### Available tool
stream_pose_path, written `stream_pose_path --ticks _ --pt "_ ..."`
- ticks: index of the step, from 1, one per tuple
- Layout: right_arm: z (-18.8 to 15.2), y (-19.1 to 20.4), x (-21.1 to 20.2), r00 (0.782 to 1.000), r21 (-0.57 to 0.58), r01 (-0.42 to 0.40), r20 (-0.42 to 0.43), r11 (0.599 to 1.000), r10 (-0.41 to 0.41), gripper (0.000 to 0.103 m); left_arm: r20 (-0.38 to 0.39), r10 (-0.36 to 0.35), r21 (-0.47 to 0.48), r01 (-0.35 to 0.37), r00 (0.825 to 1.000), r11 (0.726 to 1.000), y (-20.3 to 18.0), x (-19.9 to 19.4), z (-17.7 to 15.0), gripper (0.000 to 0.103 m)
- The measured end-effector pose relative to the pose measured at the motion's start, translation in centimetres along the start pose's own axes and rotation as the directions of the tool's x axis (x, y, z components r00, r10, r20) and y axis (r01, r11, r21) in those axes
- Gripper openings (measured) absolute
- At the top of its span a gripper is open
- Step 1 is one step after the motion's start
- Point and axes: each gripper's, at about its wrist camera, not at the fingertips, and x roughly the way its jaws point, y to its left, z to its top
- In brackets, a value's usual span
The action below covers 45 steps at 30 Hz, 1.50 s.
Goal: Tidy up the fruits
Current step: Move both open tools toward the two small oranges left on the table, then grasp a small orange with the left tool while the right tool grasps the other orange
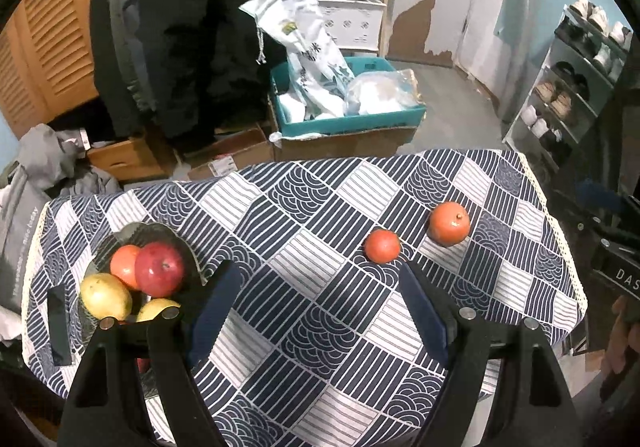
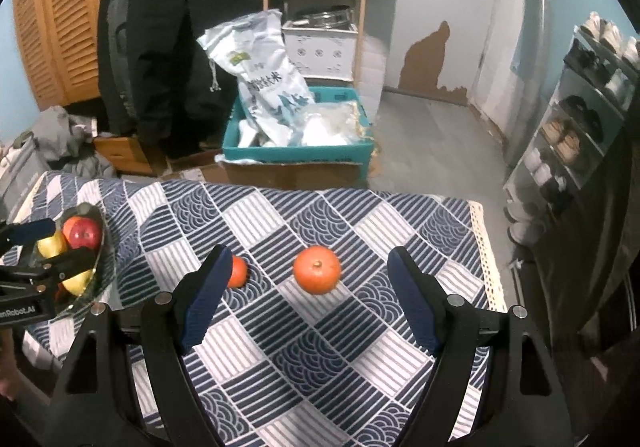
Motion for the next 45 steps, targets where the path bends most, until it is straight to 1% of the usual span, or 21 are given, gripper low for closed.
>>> stream_pose_path --ticks 1,3,7,13,15,21,25,28,30,35,41,42,43,44,45 --pt "-0.1 -0.3 0.3 1.000 0.005 0.001 -0.007 1.000 -0.001 0.080 -0.008 -0.003 0.002 0.003 1.000 1.000 -0.2 0.4 0.0 0.083" --pt "-0.3 -0.6 0.8 1.000 0.012 0.006 -0.018 1.000 -0.005 0.080 -0.025 -0.008 0.008 0.008 1.000 1.000 -0.4 1.2 0.0 0.087" --pt "-0.6 -1.6 2.3 0.999 0.031 0.009 -0.051 0.999 -0.007 0.080 -0.042 -0.001 0.020 0.002 0.999 1.000 -1.0 2.9 0.2 0.087" --pt "-1.2 -2.2 6.2 0.992 0.041 0.004 -0.125 0.999 0.001 0.080 -0.062 0.004 0.023 -0.002 0.998 1.000 -1.9 5.8 0.7 0.087" --pt "-1.4 -2.5 7.8 0.988 0.051 -0.010 -0.151 0.999 0.018 0.080 -0.072 0.000 0.022 0.001 0.997 1.000 -2.1 6.9 1.0 0.087" --pt "-1.8 -2.4 12.2 0.969 0.044 -0.033 -0.245 0.998 0.043 0.080 -0.116 -0.022 0.011 0.023 0.993 1.000 -2.2 10.1 1.5 0.087" --pt "-2.2 -2.4 14.7 0.957 0.049 -0.059 -0.281 0.997 0.071 0.080 -0.153 -0.013 0.007 0.014 0.988 1.000 -2.2 12.4 1.4 0.087" --pt "-2.3 -2.4 16.2 0.952 0.047 -0.064 -0.297 0.997 0.075 0.080 -0.173 -0.025 0.000 0.025 0.985 1.000 -2.3 13.6 1.4 0.087" --pt "-2.4 -2.3 17.1 0.947 0.056 -0.079 -0.309 0.995 0.093 0.080 -0.183 -0.024 0.001 0.025 0.983 1.000 -2.3 14.3 1.4 0.087" --pt "-2.5 -2.1 19.3 0.934 0.073 -0.087 -0.342 0.994 0.106 0.080 -0.197 -0.032 -0.017 0.029 0.980 0.999 -2.1 15.4 1.4 0.087" --pt "-3.3 -2.2 21.3 0.918 0.106 -0.101 -0.373 0.989 0.134 0.079 -0.203 -0.047 -0.021 0.044 0.978 0.999 -2.0 16.0 1.4 0.087" --pt "-3.5 -2.2 21.5 0.914 0.114 -0.108 -0.379 0.988 0.143 0.079 -0.203 -0.048 -0.022 0.045 0.978 0.999 -2.1 16.0 1.5 0.087" --pt "-3.6 -2.2 21.7 0.911 0.121 -0.115 -0.384 0.986 0.154 0.072 -0.205 -0.054 -0.027 0.050 0.977 0.998 -2.1 16.1 1.5 0.087" --pt "-3.7 -2.3 21.9 0.909 0.127 -0.114 -0.388 0.985 0.155 0.071 -0.207 -0.067 -0.036 0.061 0.976 0.998 -2.1 16.2 1.5 0.087" --pt "-3.8 -2.3 21.9 0.910 0.128 -0.109 -0.385 0.986 0.150 0.066 -0.208 -0.082 -0.045 0.074 0.975 0.996 -2.2 16.2 1.5 0.087"
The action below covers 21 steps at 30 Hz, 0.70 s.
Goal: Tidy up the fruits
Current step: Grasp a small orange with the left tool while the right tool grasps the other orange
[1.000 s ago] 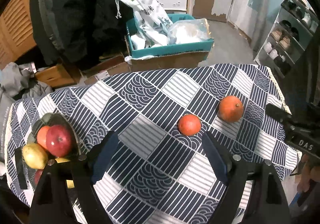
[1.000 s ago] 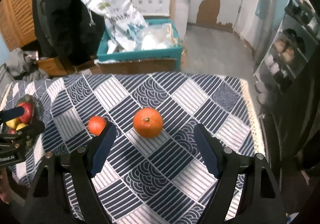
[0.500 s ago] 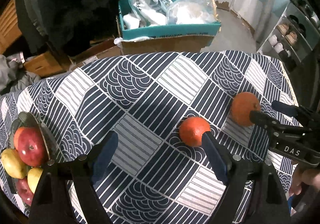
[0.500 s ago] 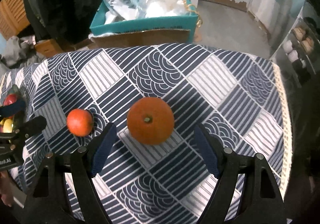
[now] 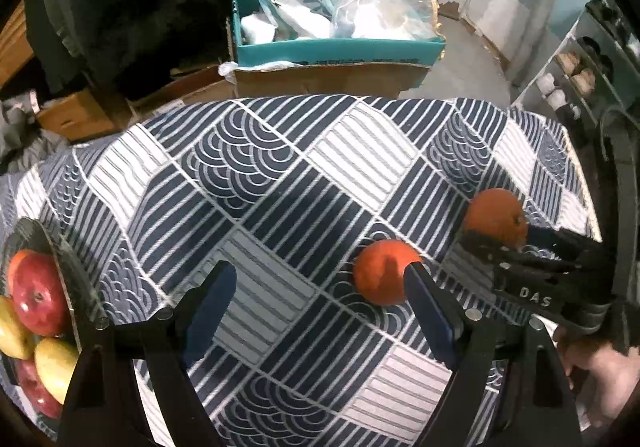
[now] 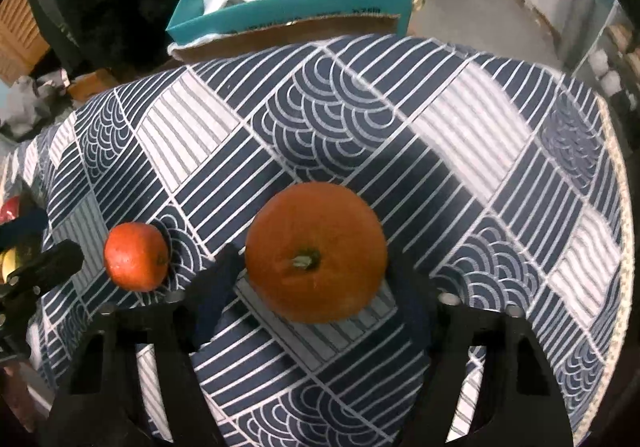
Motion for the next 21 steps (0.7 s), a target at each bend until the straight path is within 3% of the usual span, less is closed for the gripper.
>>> stream_pose_path --ticks 3,10,17,21 --pt "-0.3 -0.5 -0.4 1.000 0.015 -0.014 0.013 1.000 0.014 0.065 0.001 -0.014 0.011 0.014 1.000 1.000 -0.7 0.4 0.0 0.087" --pt "-1.6 -2.4 -1.8 0.998 0.070 0.047 0.042 0.996 -0.050 0.064 -0.033 0.008 0.077 -0.005 0.999 0.997 -3.0 2.4 -0.4 0.087" --pt "-2.5 -3.2 -2.6 0.996 0.087 0.069 0.050 0.994 -0.073 0.065 -0.059 0.001 0.058 0.002 0.998 0.998 -3.7 4.3 -0.4 0.087" --pt "-2.7 -2.9 -2.8 0.995 0.075 0.074 0.054 0.994 -0.078 0.065 -0.072 0.013 0.057 -0.009 0.997 0.998 -3.7 4.9 -0.5 0.078"
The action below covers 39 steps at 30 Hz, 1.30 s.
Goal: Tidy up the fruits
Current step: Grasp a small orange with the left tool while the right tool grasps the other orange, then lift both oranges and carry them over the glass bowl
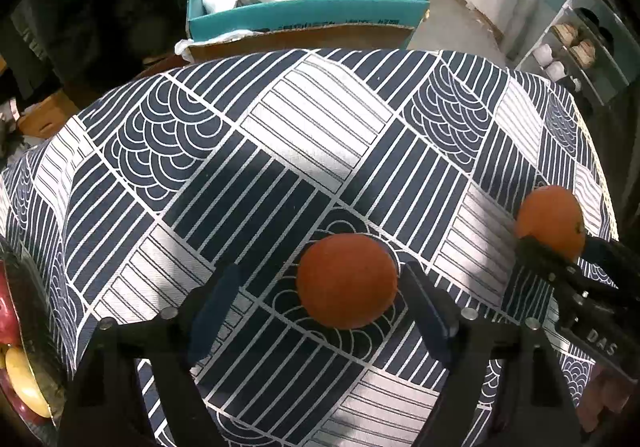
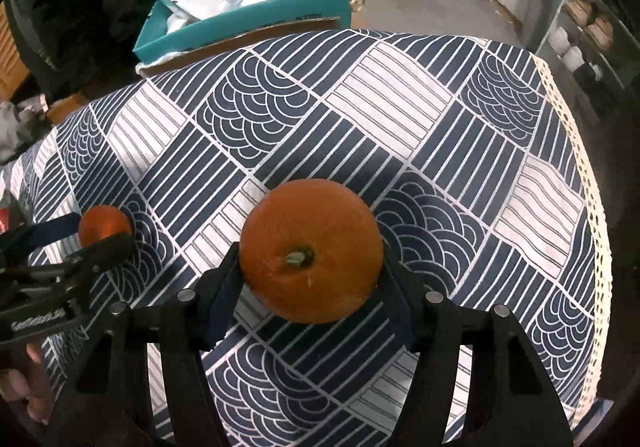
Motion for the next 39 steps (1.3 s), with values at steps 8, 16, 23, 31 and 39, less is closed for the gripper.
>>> stream_pose_path --ticks 8,16,23,31,39 --pt "-0.3 1.0 -0.7 1.000 -0.036 0.004 0.017 0.999 -0.004 0.065 0.003 -0.040 0.030 0.040 0.999 0.999 -0.4 -0.4 -0.2 0.046" --pt "-0.4 2.0 -2.7 0.998 -0.071 0.026 0.059 0.997 -0.022 0.064 0.036 -0.029 0.054 0.027 0.999 0.998 -0.3 -2.2 -0.8 0.046" --pt "-0.3 2.3 -5.2 0.995 -0.071 0.030 0.097 0.997 -0.023 0.064 0.081 -0.046 0.029 0.044 0.996 0.999 0.3 -5.2 -1.0 0.046" --pt "-0.4 4.1 -8.3 0.988 -0.101 0.030 0.157 0.994 -0.014 0.064 0.148 -0.058 0.015 0.057 0.987 0.998 1.1 -9.3 -1.4 0.046" --pt "-0.4 5.7 -11.7 0.975 -0.141 0.035 0.221 0.989 -0.003 0.064 0.202 -0.064 -0.002 0.066 0.977 0.998 2.4 -13.2 -2.4 0.046"
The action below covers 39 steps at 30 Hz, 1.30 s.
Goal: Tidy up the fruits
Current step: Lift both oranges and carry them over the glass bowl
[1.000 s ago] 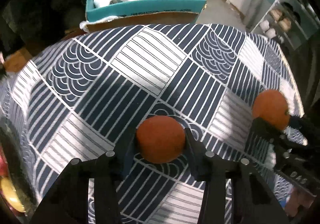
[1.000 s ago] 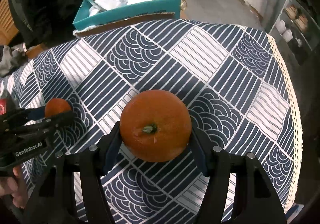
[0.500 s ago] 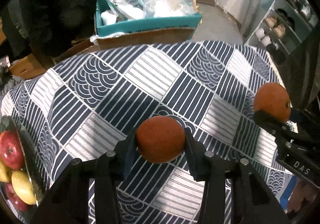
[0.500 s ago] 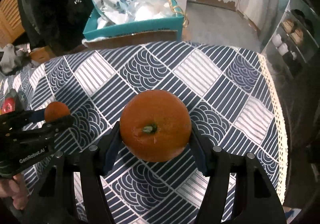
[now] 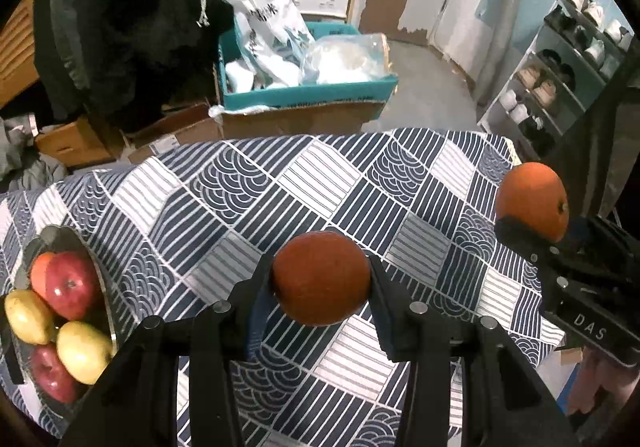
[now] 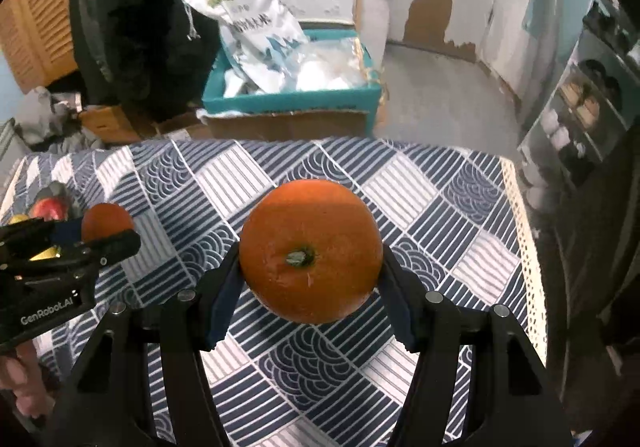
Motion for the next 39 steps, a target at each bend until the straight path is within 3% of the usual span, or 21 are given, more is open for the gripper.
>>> stream_pose_path --ticks 19,39 --pt "2.0 5.3 -6.8 0.988 -0.085 -0.066 0.133 0.994 0.077 0.064 0.135 -0.005 -0.038 0.010 0.991 0.999 3.2 -9.5 -0.9 0.046" --pt "3.3 13.4 -8.2 0.968 -0.198 -0.180 0.139 0.964 0.209 0.064 0.188 0.062 -0.145 -0.034 0.980 0.989 10.3 -13.8 -3.1 0.046"
